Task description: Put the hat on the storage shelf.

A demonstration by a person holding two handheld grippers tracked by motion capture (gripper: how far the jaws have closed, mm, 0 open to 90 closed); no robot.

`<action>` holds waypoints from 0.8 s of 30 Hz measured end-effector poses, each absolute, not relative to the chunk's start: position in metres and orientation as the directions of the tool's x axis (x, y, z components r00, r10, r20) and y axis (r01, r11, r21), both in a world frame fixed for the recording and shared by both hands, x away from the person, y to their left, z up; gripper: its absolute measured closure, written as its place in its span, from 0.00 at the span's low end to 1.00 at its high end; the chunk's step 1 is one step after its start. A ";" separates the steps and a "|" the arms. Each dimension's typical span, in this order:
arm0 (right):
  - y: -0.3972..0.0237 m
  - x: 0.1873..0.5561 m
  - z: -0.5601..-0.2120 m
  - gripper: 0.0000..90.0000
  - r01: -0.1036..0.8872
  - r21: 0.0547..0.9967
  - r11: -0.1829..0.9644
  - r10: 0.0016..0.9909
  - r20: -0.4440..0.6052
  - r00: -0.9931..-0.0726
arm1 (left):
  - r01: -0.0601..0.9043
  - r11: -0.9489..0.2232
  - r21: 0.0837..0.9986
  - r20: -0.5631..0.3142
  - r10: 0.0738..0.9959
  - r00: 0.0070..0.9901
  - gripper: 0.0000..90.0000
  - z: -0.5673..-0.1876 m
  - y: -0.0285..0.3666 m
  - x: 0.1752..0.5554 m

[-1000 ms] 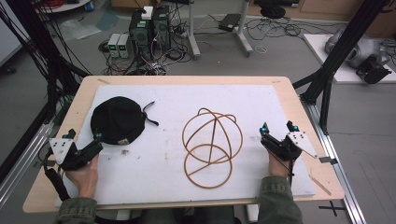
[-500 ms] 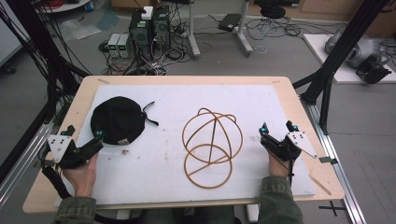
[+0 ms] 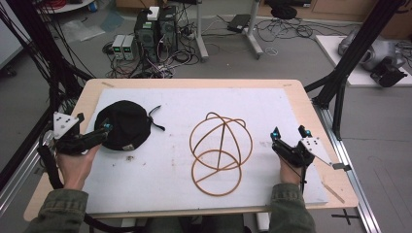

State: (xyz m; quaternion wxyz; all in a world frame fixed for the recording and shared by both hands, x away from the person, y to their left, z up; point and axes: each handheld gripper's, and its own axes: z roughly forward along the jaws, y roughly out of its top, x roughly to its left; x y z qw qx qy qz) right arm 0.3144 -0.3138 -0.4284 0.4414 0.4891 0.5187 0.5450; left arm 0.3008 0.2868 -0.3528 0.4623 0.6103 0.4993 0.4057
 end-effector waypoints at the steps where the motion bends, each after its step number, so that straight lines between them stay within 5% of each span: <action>1: -0.314 0.314 -0.428 0.10 0.028 0.997 -0.072 0.988 0.075 -0.132 | 0.258 -0.076 0.963 0.030 0.984 0.176 0.19 -0.351 0.286 0.306; 24: -0.312 0.317 -0.428 0.10 0.036 0.997 -0.064 0.985 0.069 -0.159 | 0.576 -0.016 0.817 -0.071 0.989 0.128 0.19 -0.378 0.265 0.372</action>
